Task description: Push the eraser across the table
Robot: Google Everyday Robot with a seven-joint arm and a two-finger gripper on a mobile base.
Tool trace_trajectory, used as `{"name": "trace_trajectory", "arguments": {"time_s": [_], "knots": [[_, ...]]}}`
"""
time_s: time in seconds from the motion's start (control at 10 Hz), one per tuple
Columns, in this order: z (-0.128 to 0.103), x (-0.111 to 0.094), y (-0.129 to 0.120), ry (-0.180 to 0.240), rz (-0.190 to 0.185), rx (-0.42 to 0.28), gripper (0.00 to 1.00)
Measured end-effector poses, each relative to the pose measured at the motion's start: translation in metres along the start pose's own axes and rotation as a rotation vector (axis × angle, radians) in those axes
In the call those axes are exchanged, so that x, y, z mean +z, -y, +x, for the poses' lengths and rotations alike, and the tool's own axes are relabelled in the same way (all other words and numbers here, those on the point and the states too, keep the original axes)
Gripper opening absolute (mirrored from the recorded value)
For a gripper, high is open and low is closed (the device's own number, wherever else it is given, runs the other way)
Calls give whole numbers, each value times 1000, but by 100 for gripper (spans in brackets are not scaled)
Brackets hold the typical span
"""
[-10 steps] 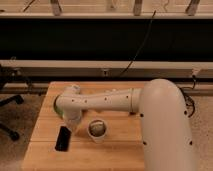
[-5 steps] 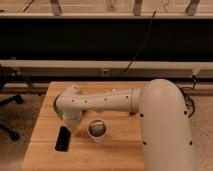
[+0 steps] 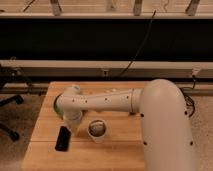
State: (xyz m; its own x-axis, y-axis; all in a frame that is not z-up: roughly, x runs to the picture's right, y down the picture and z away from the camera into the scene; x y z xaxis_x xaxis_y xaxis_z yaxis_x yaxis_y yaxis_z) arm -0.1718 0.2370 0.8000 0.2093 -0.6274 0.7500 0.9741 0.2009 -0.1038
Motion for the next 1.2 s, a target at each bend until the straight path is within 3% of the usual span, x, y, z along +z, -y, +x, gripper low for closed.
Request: {"name": "trace_trajectory", "arguments": {"time_s": [1.2], "knots": [[-12, 16, 25, 21, 39, -72, 0]]}}
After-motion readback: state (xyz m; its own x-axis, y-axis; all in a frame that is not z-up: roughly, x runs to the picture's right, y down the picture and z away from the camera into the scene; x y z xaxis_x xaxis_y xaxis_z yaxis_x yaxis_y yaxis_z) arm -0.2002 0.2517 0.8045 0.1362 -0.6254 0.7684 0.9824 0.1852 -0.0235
